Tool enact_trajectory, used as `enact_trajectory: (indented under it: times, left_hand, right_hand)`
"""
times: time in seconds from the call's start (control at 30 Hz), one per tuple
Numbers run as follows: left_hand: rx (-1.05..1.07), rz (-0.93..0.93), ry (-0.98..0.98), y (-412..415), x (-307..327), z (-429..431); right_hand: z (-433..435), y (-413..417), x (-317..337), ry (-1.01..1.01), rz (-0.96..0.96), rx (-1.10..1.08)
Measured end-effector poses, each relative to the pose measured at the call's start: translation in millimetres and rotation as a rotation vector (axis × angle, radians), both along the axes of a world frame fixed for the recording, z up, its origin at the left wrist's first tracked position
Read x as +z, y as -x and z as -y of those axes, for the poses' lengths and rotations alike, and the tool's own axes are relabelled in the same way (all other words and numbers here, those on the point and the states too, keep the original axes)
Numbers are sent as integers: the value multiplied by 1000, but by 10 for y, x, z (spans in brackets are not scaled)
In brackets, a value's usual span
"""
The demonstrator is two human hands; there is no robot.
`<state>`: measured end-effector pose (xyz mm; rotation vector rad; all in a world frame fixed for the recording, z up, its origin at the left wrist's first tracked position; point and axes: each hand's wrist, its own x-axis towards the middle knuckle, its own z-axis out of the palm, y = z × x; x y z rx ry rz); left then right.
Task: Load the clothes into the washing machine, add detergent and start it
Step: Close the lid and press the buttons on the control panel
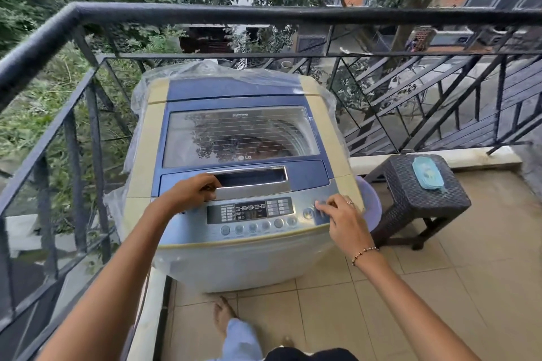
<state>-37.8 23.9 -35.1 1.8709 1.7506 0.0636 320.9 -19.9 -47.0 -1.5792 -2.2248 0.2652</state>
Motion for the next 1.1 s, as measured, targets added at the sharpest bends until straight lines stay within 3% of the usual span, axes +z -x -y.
enact_trajectory:
  times: [0.73,1.1]
  left_hand:
    - [25,131,-8,75,-131,-40]
    - [-5,68,-67,-1,-23,64]
  right_hand:
    - [75,189,-54,-61,137,-171]
    - [266,247,29,28,188,-183]
